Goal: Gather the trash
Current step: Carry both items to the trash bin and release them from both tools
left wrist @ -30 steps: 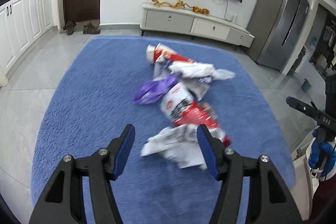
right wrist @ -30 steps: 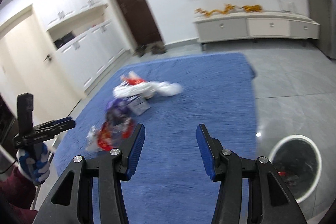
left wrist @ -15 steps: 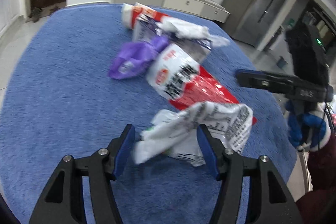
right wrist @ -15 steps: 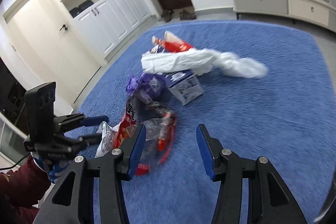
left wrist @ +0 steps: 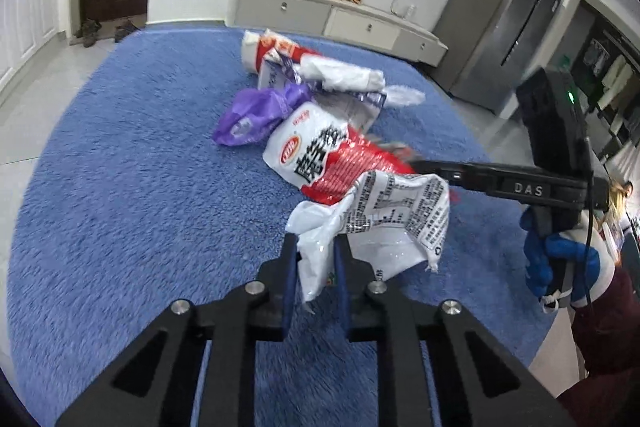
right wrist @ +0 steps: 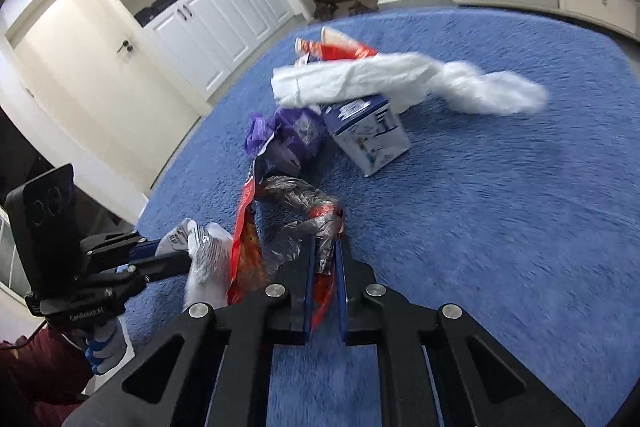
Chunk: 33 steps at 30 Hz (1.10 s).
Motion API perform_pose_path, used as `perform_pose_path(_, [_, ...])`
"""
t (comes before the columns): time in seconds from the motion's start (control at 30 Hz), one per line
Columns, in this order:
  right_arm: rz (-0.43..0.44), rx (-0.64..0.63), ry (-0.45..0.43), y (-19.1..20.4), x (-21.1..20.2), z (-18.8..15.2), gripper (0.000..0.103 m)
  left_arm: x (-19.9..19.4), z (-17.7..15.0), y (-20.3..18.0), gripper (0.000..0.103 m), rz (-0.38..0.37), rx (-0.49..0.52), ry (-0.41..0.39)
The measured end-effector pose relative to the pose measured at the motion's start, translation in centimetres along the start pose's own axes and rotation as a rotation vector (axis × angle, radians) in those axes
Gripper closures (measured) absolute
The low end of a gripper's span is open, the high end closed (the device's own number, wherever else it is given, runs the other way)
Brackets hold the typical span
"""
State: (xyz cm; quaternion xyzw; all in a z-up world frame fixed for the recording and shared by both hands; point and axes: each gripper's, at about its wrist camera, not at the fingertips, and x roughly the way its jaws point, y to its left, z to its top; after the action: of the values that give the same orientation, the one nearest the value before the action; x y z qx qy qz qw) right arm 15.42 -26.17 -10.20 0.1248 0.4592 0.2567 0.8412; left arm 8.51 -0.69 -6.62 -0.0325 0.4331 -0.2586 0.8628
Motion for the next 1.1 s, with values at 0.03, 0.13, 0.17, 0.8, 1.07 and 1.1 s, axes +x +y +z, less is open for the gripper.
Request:
perform_pose_path(0.03, [-0.002,0.004,-0.016,-0.1,-0.8,-0.2,0.095,-0.8,0.1,-0.1,0.088,0.003,-0.006,-0.014])
perform_pose_path(0.13, [-0.021,0.018,-0.093,-0.7,-4.7,-1.0,0.095,-3.1,0.4,-1.0,0.089,0.004,-0.005,-0.054])
perform_pose_path(0.17, [-0.028,0.022,-0.115,-1.0,-5.9,-1.3,0.095,-3.5,0.6,-1.4,0.089,-0.001,0.0,-0.063])
perform_pose_path(0.8, [-0.478,0.465,-0.377,-24.6,-25.2,-12.8,0.092,13.9,10.3,-28.9,0.088,-0.266,0.285,0.13])
perform_pose_path(1.07, [-0.585,0.591,-0.322,-32.8,-24.4,-15.2,0.09,23.8,10.8,-37.7,0.086,-0.274,0.332,0.222])
perform_pose_path(1.1, [-0.592,0.601,-0.315,-33.3,-24.3,-15.4,0.084,24.9,10.8,-38.5,0.085,-0.283,0.333,0.239])
